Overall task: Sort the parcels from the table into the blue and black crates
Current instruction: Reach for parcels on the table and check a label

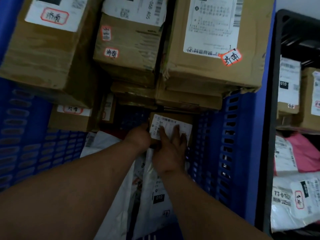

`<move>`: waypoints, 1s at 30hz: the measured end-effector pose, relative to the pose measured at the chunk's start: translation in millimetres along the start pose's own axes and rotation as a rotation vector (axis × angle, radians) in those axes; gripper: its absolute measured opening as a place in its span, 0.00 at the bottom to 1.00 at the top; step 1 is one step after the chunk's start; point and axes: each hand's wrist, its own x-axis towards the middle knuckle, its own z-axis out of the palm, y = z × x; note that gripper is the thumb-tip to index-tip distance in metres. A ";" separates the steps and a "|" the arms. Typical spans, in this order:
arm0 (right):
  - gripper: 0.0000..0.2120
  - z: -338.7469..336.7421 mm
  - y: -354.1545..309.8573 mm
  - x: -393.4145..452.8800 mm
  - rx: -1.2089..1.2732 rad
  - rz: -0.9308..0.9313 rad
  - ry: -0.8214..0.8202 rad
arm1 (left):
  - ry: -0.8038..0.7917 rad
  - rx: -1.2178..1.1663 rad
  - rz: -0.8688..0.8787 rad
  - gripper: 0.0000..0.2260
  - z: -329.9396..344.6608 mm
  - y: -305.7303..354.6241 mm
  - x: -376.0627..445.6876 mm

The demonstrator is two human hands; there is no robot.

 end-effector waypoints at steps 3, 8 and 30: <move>0.33 7.4 -3.4 1.6 0.022 -0.015 0.017 | 0.027 0.083 0.008 0.21 -2.5 -1.9 3.0; 0.36 3.8 2.9 4.6 -0.204 -0.026 0.131 | -0.001 0.284 -0.087 0.17 -10.8 -12.3 5.7; 0.31 -22.0 -13.7 -18.4 -0.249 -0.031 0.068 | 0.105 0.534 0.116 0.21 -18.6 -32.1 -43.7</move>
